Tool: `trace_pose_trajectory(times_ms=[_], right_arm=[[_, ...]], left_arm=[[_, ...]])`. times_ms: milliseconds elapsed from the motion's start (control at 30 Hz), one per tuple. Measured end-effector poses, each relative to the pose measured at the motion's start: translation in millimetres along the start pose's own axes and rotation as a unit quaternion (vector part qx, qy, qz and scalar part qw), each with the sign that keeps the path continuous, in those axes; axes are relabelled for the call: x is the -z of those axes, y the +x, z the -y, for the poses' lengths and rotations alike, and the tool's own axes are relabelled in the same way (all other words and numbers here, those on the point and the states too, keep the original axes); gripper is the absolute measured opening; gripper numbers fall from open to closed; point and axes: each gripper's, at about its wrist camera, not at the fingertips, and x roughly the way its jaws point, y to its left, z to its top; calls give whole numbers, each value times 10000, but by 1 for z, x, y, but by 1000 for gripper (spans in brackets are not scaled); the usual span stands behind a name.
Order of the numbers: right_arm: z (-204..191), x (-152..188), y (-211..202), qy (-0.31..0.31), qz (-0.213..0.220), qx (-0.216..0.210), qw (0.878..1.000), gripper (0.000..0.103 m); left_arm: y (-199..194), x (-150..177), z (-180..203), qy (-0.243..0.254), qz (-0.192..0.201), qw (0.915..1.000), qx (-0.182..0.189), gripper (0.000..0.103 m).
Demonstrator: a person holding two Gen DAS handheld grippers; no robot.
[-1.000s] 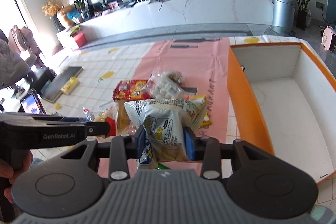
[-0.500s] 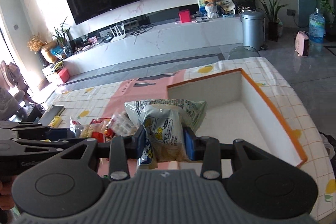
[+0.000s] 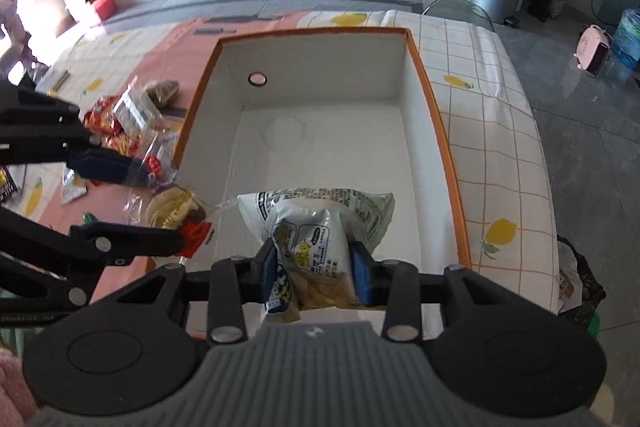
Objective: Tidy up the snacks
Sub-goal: 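Carry the bun and white bread bag into the orange box with both tools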
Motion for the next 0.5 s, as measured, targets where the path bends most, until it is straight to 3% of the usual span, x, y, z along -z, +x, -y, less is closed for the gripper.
trace_pose_trajectory(times_ms=[200,500], right_arm=[[3,-2,28,-664,-517,-194,9963,36],[0,-8,59,-1018,-978,-361,9893,37]], left_arm=[[38,-7,-3,308,-606,9971,330,42],[69,-4,-11,497,-997,9921,571,43]])
